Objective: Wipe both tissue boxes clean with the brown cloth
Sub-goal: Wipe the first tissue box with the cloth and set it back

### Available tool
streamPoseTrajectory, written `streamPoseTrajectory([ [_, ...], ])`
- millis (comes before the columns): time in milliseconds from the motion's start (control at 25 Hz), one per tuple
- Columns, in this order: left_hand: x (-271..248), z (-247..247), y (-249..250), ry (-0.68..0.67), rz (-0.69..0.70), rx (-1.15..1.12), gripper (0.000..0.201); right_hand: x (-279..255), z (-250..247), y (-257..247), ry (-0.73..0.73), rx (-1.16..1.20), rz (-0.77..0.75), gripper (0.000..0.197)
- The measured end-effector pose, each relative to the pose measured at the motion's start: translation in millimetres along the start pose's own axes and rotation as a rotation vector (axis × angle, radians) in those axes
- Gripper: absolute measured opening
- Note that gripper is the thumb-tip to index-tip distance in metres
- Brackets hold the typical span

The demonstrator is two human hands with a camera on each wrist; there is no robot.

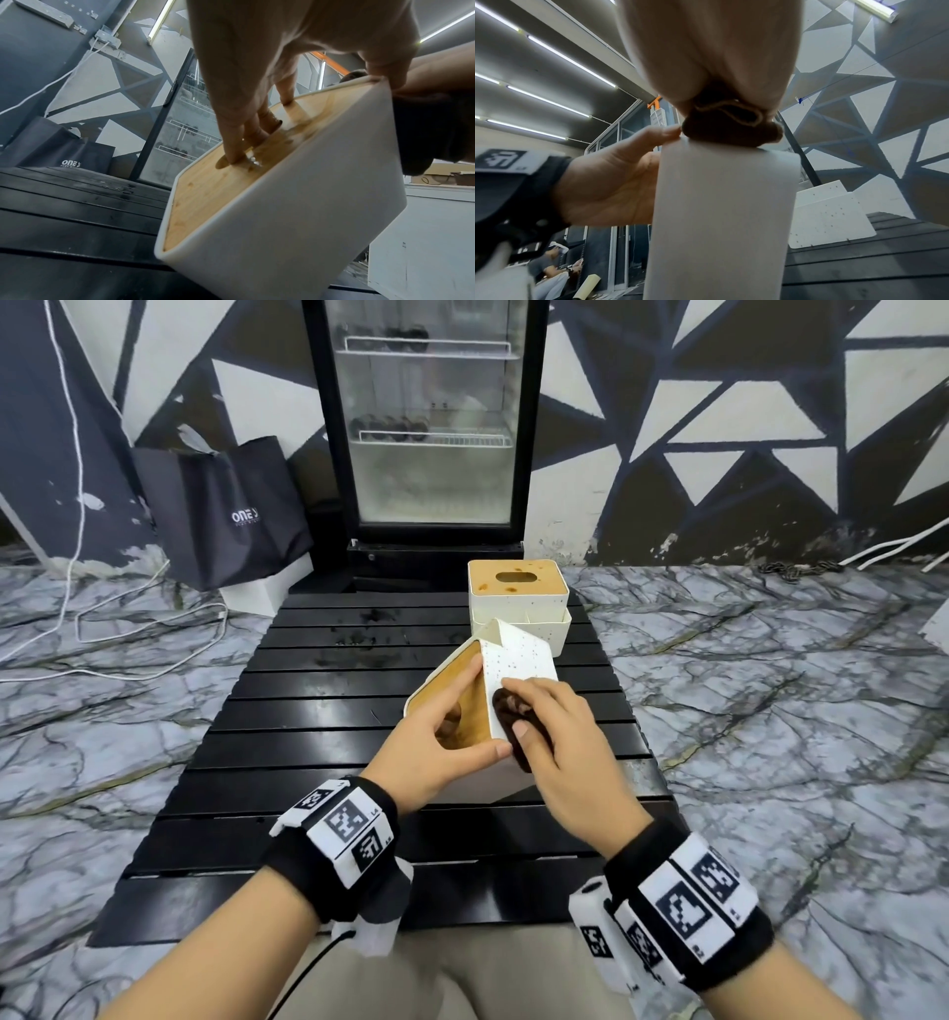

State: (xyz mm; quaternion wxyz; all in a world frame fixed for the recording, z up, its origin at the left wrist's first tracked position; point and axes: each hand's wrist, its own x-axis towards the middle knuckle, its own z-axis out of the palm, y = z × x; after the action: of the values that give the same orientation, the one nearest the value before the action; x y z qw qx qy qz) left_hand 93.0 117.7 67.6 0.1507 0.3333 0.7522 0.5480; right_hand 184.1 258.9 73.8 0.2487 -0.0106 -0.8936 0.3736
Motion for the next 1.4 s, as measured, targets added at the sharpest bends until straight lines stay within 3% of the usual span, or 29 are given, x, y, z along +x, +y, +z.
streamPoseTrajectory([
  [240,1.1,0.4,0.7,-0.015,-0.005,0.018,0.083,25.7,-0.8,2.3,-0.005,-0.003,0.04,0.037],
  [560,4.8,-2.5,-3.8,-0.027,0.008,-0.003,0.085,8.1,1.4,1.2,-0.029,0.002,-0.027,0.038],
  [1040,0.6,3.6,-1.1,0.008,0.014,-0.013,0.084,63.9,0.9,3.4,0.009,-0.023,0.044,0.035],
  [1400,0.4,5.0,4.5,-0.019,0.008,-0.023,0.083,55.1,0.9,-0.9,0.028,-0.042,0.032,0.035],
])
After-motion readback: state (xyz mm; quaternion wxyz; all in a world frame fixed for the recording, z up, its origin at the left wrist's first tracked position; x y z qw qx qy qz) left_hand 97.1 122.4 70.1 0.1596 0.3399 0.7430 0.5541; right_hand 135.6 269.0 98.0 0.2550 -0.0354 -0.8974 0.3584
